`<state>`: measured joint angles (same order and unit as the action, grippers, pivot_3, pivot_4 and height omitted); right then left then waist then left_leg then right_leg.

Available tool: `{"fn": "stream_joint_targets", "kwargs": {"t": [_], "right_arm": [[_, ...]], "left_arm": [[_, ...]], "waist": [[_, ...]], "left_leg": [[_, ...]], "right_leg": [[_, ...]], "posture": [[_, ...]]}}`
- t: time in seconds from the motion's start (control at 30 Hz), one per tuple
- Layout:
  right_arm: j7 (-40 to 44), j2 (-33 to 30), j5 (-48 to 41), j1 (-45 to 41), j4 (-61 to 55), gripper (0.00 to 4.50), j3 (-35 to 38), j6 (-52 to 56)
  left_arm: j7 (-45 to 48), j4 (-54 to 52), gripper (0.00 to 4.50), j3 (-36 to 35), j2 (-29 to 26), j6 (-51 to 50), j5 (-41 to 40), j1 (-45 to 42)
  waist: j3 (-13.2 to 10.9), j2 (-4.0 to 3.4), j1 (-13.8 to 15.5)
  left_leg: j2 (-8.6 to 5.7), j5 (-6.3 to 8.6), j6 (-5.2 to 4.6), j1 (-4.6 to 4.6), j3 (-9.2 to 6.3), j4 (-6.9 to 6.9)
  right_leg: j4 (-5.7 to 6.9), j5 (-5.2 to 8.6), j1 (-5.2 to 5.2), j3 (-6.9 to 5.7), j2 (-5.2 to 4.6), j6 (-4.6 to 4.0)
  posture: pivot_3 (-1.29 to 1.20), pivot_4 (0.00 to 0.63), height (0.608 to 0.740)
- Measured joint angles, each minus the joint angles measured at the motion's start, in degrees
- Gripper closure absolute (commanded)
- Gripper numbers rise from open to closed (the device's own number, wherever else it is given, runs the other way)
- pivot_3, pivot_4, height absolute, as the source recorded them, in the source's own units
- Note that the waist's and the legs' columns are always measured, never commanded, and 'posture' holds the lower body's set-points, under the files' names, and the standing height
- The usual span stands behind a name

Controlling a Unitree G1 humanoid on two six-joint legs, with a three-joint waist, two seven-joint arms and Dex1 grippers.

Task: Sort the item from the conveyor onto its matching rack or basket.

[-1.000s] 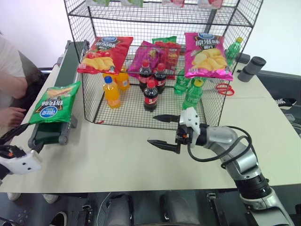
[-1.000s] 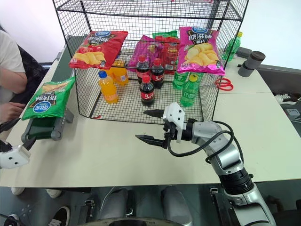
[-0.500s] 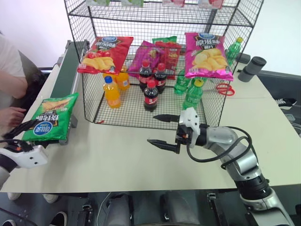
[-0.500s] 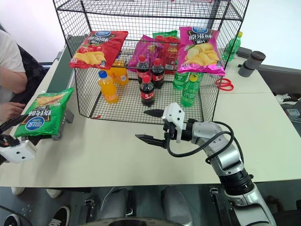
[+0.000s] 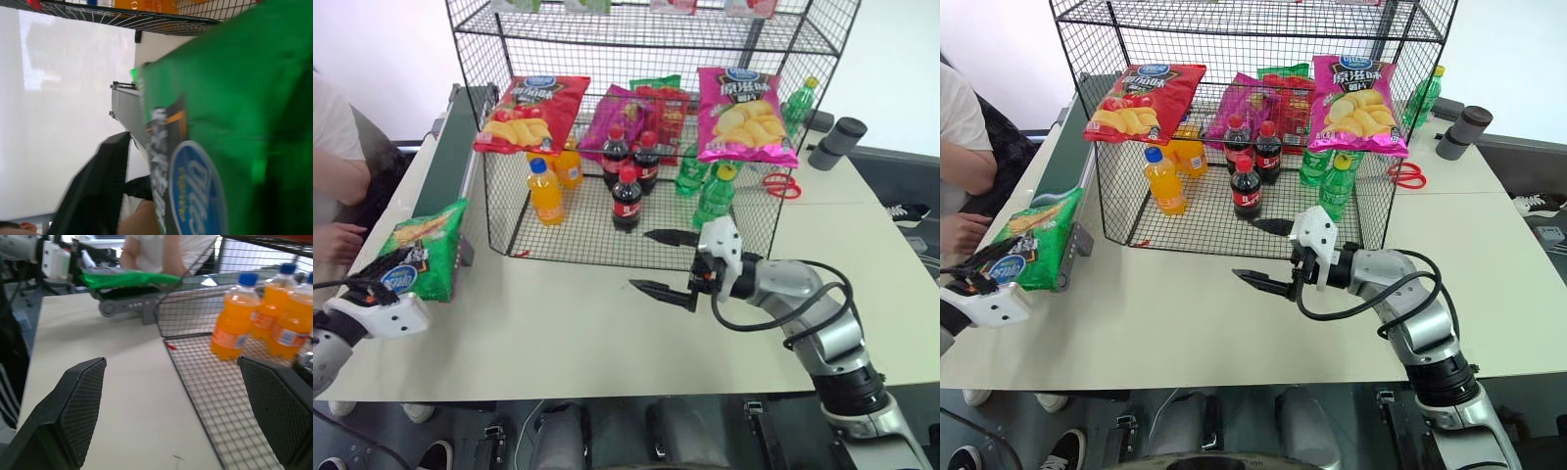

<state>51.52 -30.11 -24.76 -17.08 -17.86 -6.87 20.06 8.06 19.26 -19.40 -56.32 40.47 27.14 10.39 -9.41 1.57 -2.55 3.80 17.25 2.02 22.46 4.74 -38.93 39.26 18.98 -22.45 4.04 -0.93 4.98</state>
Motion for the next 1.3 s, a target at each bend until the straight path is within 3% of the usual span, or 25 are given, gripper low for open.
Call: {"fn": "stream_joint_targets", "kwargs": {"t": [0.07, 0.1, 0.3, 0.37, 0.43, 0.57, 0.67, 0.8, 0.97, 1.17, 1.3], "right_arm": [[0.1, -0.4, 0.0, 0.8, 0.0, 0.0, 0.5, 0.0], [0.1, -0.6, 0.0, 1.0, 0.0, 0.0, 0.5, 0.0], [0.4, -1.0, 0.0, 1.3, 0.0, 0.0, 1.1, -0.1], [0.4, -1.0, 0.1, 1.4, 0.0, 0.0, 1.1, -0.3], [0.4, -1.0, 0.1, 1.5, 0.0, 0.0, 1.1, -0.7], [0.6, -1.0, 0.7, 1.6, 0.6, 0.0, 1.3, -2.1], [1.1, -1.1, 0.8, 2.0, 2.1, 0.0, 2.0, -2.8], [2.6, -1.7, -0.8, 3.0, 2.6, 0.0, 4.1, -2.8], [2.2, -2.5, -12.5, 5.4, 0.3, 0.0, 8.9, 7.8], [1.2, -10.8, -37.8, 11.4, -5.8, 0.0, 20.6, 27.0], [-6.0, -11.0, -51.5, 14.1, -9.3, 0.0, 25.3, 31.5]], "left_arm": [[-0.2, 0.0, 4.32, 0.2, 0.0, -0.3, 0.0, 0.0], [-0.2, 0.0, 4.49, 0.2, 0.0, -0.4, -0.2, -0.1], [0.1, 0.0, 4.49, 0.3, 0.0, -1.3, -2.1, -1.3], [2.8, -0.3, 4.49, 0.3, 0.0, -1.3, -6.6, -1.6], [10.1, -2.8, 4.49, 0.3, 0.0, -3.3, -17.7, -1.6], [35.7, -17.2, 4.49, -2.2, -0.7, -16.3, -52.9, 3.0], [48.1, -25.5, 4.49, -8.0, -2.5, -27.9, -68.9, 8.1], [57.4, -34.4, 4.49, -18.4, -5.5, -47.0, -84.9, 13.8], [54.9, -42.4, 4.49, -21.0, -8.0, -66.7, -104.3, 8.8], [55.0, -38.7, 4.49, -9.3, -8.0, -82.5, -115.7, -4.6], [53.5, -31.2, 4.49, 2.5, -0.8, -90.7, -120.4, -24.6]], "waist": [[0.0, 0.0, 0.0], [0.0, 0.0, 0.0], [0.0, 0.0, 0.0], [0.0, 0.0, 0.0], [0.0, 0.0, 0.0], [0.0, 0.0, -0.2], [0.0, -0.01, -0.4], [0.0, -0.06, -0.4], [-0.1, -0.12, 0.2], [-0.2, -0.2, 0.0], [-0.2, -0.28, 0.1]], "left_leg": [[0.0, 0.0, 0.0, 0.0, 0.0, 0.0], [0.0, 0.0, 0.0, 0.0, 0.0, 0.0], [0.0, 0.0, 0.0, 0.0, 0.0, -0.02], [0.0, 0.0, 0.0, 0.0, 0.0, -0.01], [0.0, 0.0, 0.0, 0.01, -0.01, -0.02], [0.01, 0.0, 0.02, 0.01, 0.0, -0.02], [0.02, -0.01, 0.02, -0.02, -0.02, -0.02], [0.01, -0.01, 0.02, -0.06, -0.05, -0.08], [-0.06, 0.0, 0.01, -0.08, -0.12, -0.16], [0.01, -0.01, 0.01, -0.06, -0.19, -0.12], [-0.1, -0.01, 0.01, -0.06, -0.22, -0.17]], "right_leg": [[0.0, 0.0, 0.0, 0.0, 0.0, 0.0], [0.0, 0.0, 0.01, 0.0, 0.0, 0.0], [0.02, 0.0, 0.01, 0.0, 0.01, 0.0], [0.02, 0.0, 0.0, 0.0, 0.0, 0.0], [0.02, 0.0, 0.01, 0.0, -0.01, 0.0], [0.01, 0.0, 0.02, -0.02, -0.07, 0.0], [0.03, 0.01, 0.02, -0.02, 0.0, -0.01], [0.04, 0.01, 0.08, -0.02, 0.1, -0.01], [0.03, 0.01, 0.17, -0.03, 0.14, -0.01], [0.0, 0.01, 0.13, -0.01, 0.33, -0.04], [0.03, -0.01, 0.16, 0.01, 0.39, -0.03]], "posture": [[0.0, 0.15, 0.74], [0.0, 0.15, 0.74], [0.0, 0.15, 0.74], [0.0, 0.15, 0.74], [0.0, 0.15, 0.74], [0.0, 0.15, 0.74], [0.0, 0.15, 0.74], [0.0, 0.15, 0.74], [0.0, 0.15, 0.74], [0.0, 0.15, 0.74], [0.0, 0.15, 0.74]]}}
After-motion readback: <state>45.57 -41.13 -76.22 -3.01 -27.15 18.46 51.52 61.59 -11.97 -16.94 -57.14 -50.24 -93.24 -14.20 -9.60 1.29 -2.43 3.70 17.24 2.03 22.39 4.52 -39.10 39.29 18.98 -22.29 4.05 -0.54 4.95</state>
